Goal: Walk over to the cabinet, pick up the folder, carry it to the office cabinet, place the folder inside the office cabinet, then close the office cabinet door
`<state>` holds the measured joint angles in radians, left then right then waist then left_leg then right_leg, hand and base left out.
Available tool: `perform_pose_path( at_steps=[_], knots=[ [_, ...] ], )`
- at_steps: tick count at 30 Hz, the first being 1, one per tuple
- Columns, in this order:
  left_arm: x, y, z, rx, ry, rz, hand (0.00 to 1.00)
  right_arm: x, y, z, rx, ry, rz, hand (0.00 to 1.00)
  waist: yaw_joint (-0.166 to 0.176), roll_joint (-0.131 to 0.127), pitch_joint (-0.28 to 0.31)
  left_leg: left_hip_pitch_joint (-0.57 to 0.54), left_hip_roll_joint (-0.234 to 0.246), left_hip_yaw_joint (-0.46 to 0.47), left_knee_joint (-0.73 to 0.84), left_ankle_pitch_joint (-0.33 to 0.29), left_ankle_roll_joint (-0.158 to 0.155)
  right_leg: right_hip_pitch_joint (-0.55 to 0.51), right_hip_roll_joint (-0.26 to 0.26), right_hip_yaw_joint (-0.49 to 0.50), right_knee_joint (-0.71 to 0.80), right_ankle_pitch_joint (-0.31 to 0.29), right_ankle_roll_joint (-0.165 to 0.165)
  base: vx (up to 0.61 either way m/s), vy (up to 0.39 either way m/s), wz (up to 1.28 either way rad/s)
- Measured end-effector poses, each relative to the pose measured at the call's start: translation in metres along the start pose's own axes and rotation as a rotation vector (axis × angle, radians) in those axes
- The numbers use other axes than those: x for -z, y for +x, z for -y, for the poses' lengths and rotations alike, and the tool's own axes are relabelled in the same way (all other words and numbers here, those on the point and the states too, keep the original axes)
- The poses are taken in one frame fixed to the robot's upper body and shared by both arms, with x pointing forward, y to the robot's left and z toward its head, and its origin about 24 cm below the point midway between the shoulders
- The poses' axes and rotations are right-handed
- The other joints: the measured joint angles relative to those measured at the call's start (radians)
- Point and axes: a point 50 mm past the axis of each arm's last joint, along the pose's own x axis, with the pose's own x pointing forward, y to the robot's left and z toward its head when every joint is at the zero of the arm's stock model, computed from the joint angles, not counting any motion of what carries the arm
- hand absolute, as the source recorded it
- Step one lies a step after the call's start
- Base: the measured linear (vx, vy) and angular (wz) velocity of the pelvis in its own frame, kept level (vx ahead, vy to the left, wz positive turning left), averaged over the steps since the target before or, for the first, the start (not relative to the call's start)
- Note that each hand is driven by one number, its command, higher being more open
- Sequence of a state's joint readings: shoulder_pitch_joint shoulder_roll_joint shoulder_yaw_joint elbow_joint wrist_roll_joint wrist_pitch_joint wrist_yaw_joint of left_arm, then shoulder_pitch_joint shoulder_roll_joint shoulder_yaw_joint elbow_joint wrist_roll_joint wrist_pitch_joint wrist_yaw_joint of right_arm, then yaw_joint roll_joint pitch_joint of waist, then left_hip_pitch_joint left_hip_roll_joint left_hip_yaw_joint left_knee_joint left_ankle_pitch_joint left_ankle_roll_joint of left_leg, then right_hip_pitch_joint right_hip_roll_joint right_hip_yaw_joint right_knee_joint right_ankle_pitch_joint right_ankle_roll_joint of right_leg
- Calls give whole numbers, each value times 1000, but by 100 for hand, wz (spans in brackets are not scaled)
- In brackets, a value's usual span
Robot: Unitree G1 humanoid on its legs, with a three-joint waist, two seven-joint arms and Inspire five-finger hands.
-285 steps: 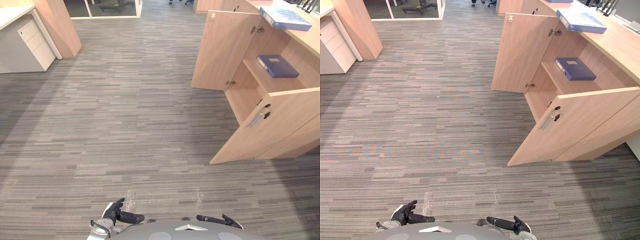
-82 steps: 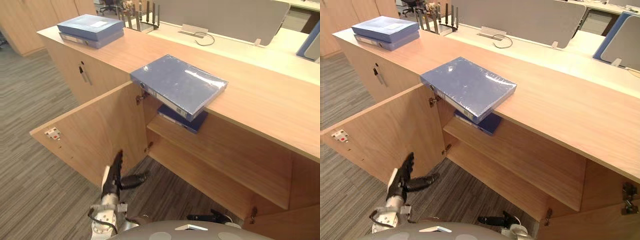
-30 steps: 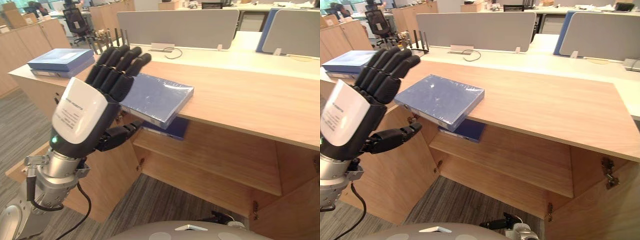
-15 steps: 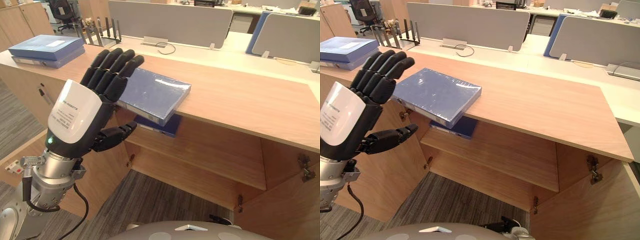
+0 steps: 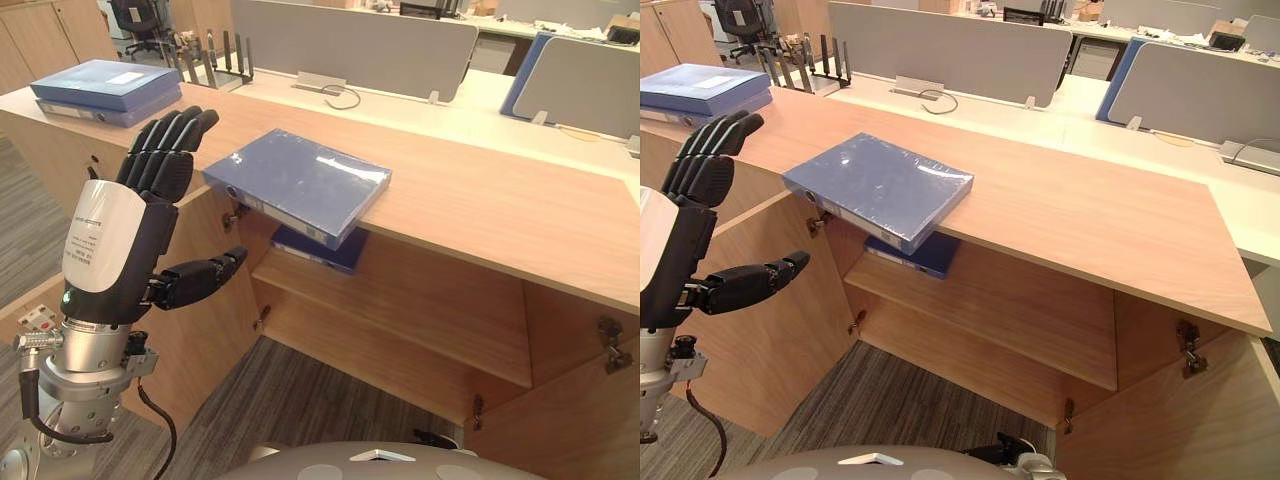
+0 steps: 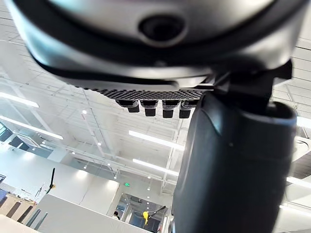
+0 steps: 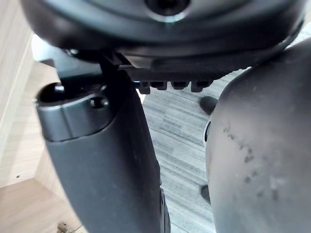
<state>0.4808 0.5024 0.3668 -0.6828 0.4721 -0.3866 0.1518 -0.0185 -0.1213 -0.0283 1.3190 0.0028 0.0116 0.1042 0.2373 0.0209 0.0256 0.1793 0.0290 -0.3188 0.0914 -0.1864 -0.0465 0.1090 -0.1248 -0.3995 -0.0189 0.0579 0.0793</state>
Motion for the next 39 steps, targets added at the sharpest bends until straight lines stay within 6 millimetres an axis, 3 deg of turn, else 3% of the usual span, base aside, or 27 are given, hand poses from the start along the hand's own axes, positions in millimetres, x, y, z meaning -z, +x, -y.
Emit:
perform_pose_path(
  at_steps=[16, 22, 26, 33, 39],
  knots=[
    [47, -35, 62, 195, -70, -307, 100, -12, 0, 4, 18, -2, 47, 100, -53, 31, 11, 2, 1, 57, 15, -16, 0, -18, 6, 51, 0, 8, -2, -2, 15, -9],
    [44, -33, 77, 222, -48, -297, 100, -12, 0, 4, 36, 4, 55, 100, -60, 32, 11, 3, 1, 69, 12, -17, -2, -23, 6, 61, -1, 8, -1, 4, 24, -5],
    [33, -26, 72, 108, -65, -300, 100, -13, 0, 3, 50, 23, 65, 100, -73, 32, 10, 3, 1, 74, 10, -18, -2, -29, 6, 66, -1, 8, -1, -6, 17, -4],
    [-11, 17, 26, -253, -60, -48, 100, -13, 0, 4, 53, 35, 65, 100, -72, 28, 3, 2, 0, 76, 10, -18, -2, -32, 6, 70, 0, 8, -1, -2, 5, -1],
    [-27, 27, 9, -382, -28, 54, 100, -11, 0, 4, 51, 14, 46, 100, -62, 35, -9, 0, 0, 68, 10, -18, -2, -30, 6, 62, 0, 8, -1, -8, 5, 3]
  ],
)
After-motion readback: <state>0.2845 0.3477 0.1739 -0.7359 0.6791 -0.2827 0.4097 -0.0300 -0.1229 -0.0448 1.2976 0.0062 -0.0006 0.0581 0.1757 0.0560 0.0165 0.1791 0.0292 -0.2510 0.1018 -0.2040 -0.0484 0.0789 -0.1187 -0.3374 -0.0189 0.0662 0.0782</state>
